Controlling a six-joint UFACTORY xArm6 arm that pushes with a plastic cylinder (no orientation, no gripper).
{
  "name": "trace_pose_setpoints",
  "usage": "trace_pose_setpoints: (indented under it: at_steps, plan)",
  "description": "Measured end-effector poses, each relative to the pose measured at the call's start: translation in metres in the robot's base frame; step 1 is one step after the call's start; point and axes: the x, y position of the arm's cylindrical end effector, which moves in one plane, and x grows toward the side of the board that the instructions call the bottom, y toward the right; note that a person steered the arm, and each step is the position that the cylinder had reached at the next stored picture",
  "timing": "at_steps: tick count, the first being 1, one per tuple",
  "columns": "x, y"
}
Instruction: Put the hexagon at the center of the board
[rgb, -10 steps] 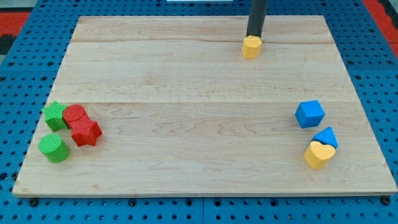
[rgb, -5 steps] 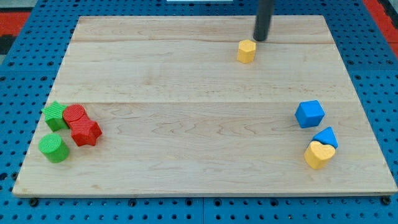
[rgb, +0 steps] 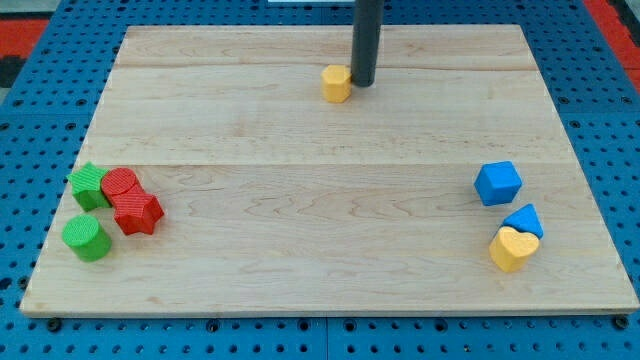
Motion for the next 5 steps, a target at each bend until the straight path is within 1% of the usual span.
trace_pose_setpoints:
  at_steps: [1, 2, 3, 4, 5]
  plan:
    - [0.035, -0.029]
    - [0.002, 0.004]
    - [-0.048, 0.005]
    - [-0.043, -0.05]
    - [0.013, -0.035]
